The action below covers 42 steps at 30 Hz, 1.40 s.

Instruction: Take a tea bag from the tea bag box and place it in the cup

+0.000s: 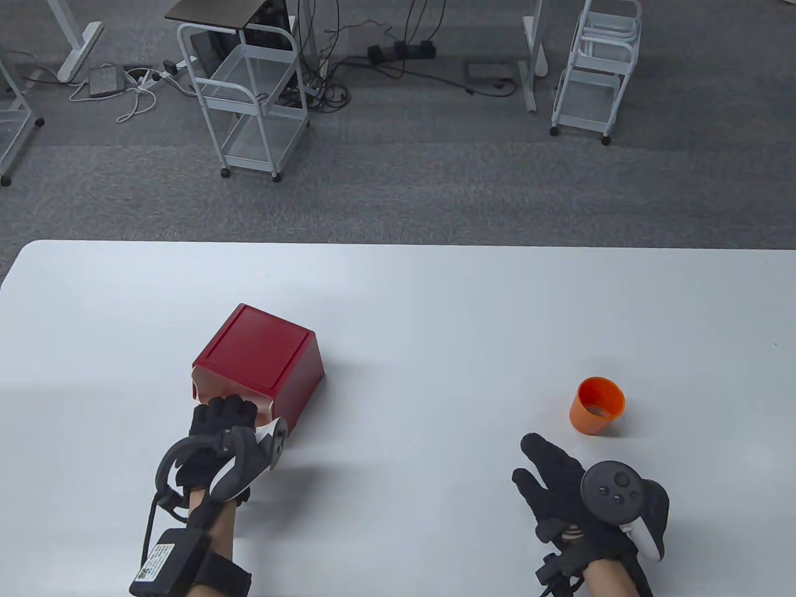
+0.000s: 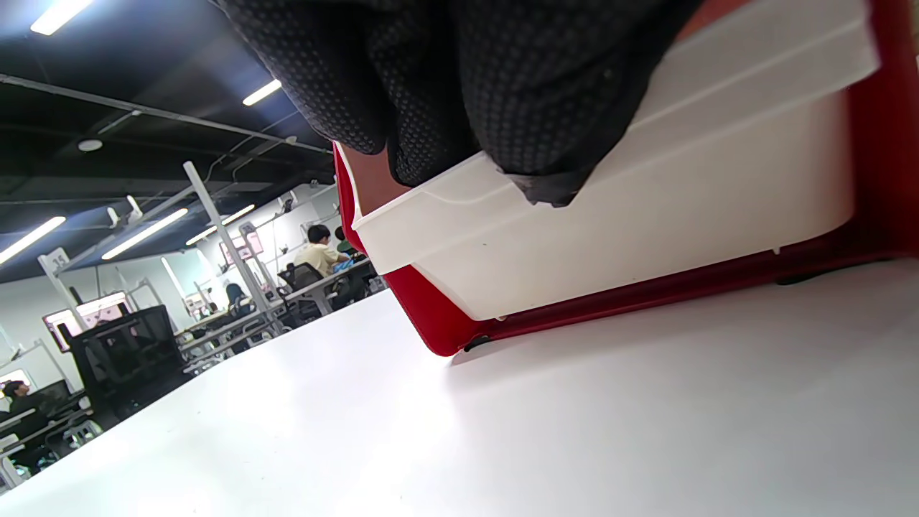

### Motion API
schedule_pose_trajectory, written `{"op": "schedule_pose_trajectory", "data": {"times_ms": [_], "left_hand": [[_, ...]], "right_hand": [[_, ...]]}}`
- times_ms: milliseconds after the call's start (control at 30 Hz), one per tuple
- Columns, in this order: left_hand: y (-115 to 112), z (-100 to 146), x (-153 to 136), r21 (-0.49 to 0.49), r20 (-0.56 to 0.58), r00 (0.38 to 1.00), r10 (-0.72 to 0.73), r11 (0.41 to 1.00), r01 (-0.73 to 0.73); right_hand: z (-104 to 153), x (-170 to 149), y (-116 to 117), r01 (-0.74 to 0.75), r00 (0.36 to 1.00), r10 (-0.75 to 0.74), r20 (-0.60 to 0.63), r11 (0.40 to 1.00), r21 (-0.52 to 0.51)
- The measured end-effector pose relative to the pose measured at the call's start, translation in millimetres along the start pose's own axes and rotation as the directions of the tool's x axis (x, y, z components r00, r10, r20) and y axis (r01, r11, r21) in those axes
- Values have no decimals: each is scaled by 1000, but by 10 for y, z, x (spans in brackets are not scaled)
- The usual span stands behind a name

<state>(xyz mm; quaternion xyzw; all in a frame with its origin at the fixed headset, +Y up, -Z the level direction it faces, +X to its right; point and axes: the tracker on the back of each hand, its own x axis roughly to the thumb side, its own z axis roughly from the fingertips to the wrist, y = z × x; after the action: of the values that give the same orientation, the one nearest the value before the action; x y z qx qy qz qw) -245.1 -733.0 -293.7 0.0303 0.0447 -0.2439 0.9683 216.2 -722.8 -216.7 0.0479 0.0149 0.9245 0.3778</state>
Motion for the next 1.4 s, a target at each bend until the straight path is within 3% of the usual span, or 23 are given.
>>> {"op": "schedule_pose_trajectory", "data": {"times_ms": [267,500,667,867,1100,1167,1400], "left_hand": [[56,86,-51,15,-1,999,33,999,-33],[340,357,-328,66,-65,948,311,950,-307],[647,574,-455,132,-39,813,581,810,-572],[954,764,-324,127,72,628,775,617,-776],[1132,835,24,-8,151,386,910,392,-920],[1131,826,127,-91,140,315,939,329,-940],[982,808,418,-240,83,159,984,174,-955]], "right_hand": [[4,2,-3,5,1000,-5,5,1000,-3],[16,24,-6,15,1000,-15,27,1000,-12],[30,54,-7,21,999,-20,45,1000,-18],[33,61,8,23,998,-23,58,1000,-15],[40,66,20,24,998,-24,63,1000,-12],[41,67,21,26,998,-25,64,1000,-12],[46,66,23,26,998,-25,61,1000,-12]]}}
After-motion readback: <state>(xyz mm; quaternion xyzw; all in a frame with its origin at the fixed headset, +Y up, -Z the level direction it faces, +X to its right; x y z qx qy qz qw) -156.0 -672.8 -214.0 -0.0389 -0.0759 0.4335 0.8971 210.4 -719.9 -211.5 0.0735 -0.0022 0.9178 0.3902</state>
